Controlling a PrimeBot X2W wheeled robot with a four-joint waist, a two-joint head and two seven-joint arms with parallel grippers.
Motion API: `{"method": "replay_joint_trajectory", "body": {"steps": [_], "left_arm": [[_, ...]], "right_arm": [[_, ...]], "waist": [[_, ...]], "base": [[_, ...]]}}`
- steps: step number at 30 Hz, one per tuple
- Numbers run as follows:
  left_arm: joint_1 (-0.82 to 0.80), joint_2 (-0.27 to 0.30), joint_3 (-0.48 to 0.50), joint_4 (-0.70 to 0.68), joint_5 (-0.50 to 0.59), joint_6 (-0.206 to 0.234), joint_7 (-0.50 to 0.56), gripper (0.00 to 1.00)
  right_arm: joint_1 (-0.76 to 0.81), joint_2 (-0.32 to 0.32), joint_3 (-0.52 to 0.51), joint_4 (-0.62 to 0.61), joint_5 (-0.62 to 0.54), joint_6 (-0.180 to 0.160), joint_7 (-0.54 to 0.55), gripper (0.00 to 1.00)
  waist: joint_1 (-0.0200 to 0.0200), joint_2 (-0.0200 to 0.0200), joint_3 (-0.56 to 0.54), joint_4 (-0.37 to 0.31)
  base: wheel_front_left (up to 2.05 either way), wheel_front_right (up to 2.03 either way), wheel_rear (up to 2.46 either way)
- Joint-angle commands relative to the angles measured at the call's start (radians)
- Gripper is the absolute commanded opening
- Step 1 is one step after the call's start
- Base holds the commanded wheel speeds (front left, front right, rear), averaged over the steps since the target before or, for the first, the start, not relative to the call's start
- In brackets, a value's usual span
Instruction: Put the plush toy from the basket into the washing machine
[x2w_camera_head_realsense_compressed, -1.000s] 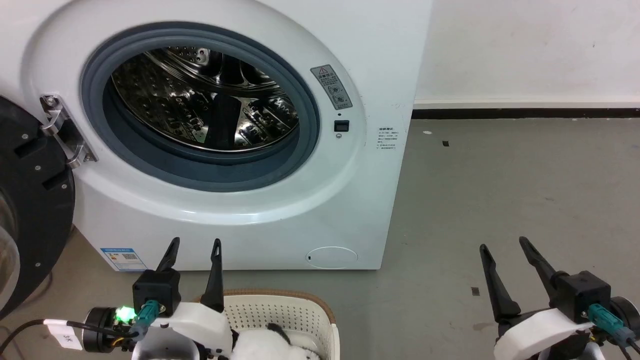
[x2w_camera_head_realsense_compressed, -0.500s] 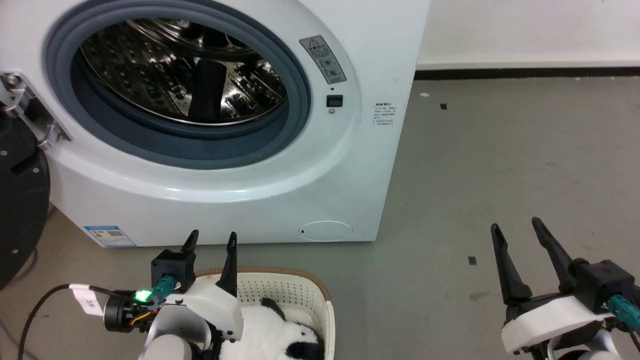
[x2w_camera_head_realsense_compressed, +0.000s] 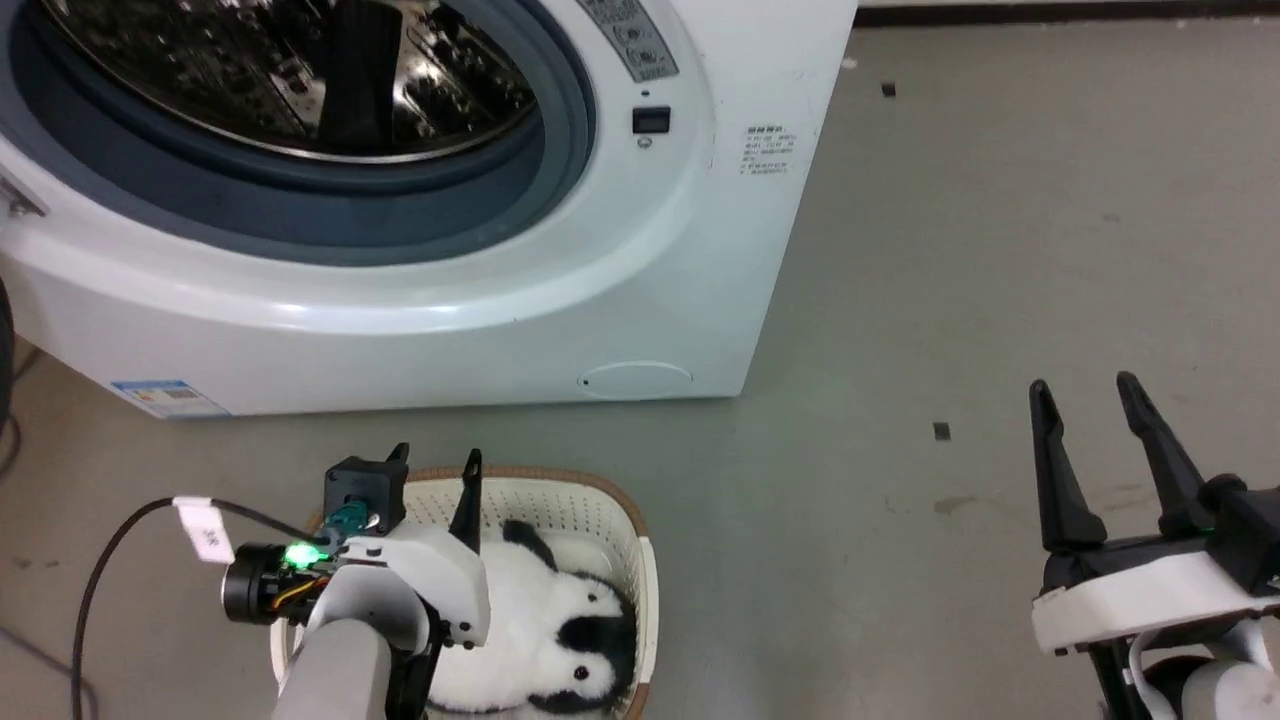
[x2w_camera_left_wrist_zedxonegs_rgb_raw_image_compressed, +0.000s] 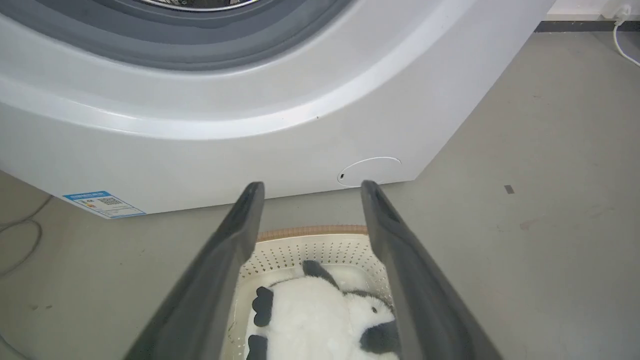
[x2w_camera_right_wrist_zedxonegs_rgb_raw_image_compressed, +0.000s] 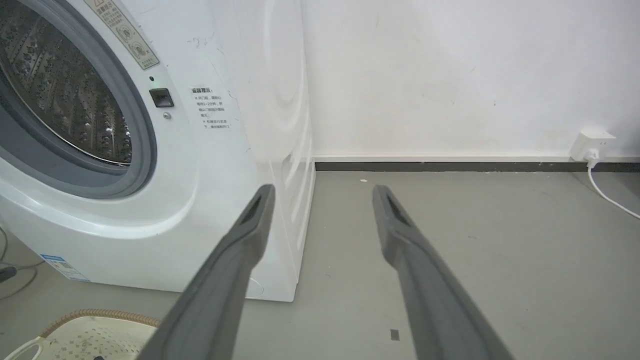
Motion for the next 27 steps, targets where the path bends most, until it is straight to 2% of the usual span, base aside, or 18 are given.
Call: {"method": "replay_joint_trajectory", "body": {"steps": [1, 12, 27], "left_arm": [[-0.033, 0.008, -0.015, 0.03, -0.001, -0.005, 0.005, 1.0], [-0.131, 0.038, -0.051, 0.145, -0.008, 0.013, 0.031, 1.0], [-0.248, 0.051, -0.093, 0.3, -0.043, 0.006, 0.123, 1.0]], "right_arm": [[-0.028, 0.0, -0.007, -0.014, 0.015, 0.0, -0.011, 1.0], [-0.075, 0.0, -0.025, -0.052, 0.051, 0.0, -0.033, 1.0], [-0.13, 0.0, -0.055, -0.099, 0.099, 0.0, -0.065, 1.0]], "waist": [[-0.0001, 0.0, 0.039, -0.002], [-0.0001, 0.0, 0.177, -0.023], [-0.0001, 0.0, 0.331, -0.038]], "base": [[0.0, 0.0, 0.0], [0.0, 0.0, 0.0], [0.0, 0.0, 0.0]]}}
